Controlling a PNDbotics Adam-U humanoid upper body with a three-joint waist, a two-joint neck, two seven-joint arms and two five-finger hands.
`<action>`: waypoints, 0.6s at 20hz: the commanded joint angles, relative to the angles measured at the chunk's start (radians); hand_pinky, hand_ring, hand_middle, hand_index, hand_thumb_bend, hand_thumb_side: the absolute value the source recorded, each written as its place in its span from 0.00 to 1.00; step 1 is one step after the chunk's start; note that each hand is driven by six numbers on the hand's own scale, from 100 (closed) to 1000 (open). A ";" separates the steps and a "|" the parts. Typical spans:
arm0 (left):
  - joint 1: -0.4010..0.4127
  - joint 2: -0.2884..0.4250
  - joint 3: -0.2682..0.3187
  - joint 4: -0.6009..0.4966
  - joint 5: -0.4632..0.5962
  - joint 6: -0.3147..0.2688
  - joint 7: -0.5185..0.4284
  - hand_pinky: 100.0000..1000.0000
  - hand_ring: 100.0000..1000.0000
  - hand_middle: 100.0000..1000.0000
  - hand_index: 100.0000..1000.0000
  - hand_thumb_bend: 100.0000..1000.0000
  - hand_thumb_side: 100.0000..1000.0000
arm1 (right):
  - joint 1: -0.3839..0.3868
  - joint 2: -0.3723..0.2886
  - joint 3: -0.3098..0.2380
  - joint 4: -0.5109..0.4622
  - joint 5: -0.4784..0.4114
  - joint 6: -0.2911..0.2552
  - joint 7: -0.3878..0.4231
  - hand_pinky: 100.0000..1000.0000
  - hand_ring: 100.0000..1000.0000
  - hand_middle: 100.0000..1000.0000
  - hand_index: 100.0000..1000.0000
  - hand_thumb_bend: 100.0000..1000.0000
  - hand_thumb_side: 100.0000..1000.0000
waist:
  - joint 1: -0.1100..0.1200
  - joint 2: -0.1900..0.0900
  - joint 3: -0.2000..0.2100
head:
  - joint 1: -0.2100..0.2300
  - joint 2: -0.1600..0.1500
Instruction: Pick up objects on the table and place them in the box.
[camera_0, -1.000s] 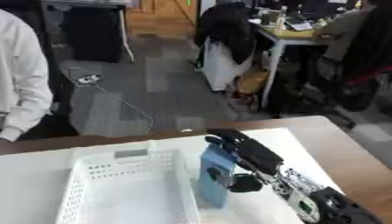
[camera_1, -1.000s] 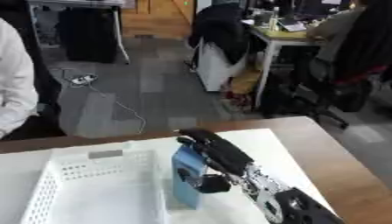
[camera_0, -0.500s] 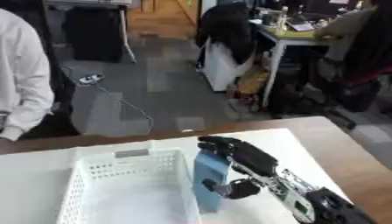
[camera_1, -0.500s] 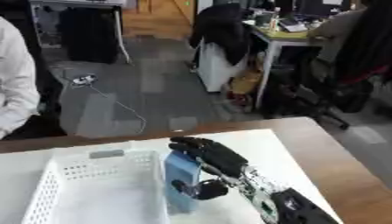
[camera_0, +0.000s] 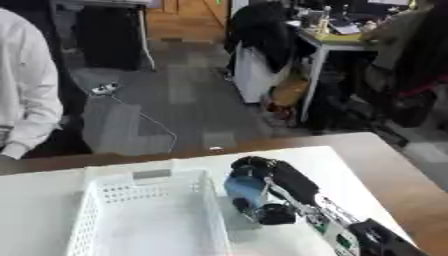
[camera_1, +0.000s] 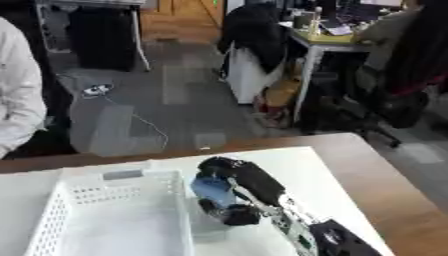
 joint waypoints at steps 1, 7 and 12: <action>-0.006 0.011 0.008 -0.014 0.003 0.000 -0.001 0.46 0.38 0.58 0.56 0.83 0.74 | 0.000 -0.025 -0.031 -0.046 -0.126 0.023 0.004 0.00 0.00 0.00 0.00 0.11 0.00 | 0.003 -0.018 -0.004 | 0.005 -0.012; 0.004 0.019 0.011 -0.014 0.000 -0.004 0.004 0.46 0.37 0.58 0.56 0.83 0.74 | 0.015 -0.053 -0.079 -0.172 -0.330 0.074 0.049 0.00 0.00 0.00 0.00 0.10 0.00 | 0.008 -0.022 -0.013 | 0.007 -0.015; 0.012 0.023 0.013 -0.014 -0.003 -0.006 0.007 0.46 0.37 0.58 0.57 0.83 0.74 | 0.028 -0.067 -0.104 -0.278 -0.423 0.097 0.053 0.00 0.00 0.00 0.00 0.05 0.00 | 0.011 -0.024 -0.020 | 0.010 -0.016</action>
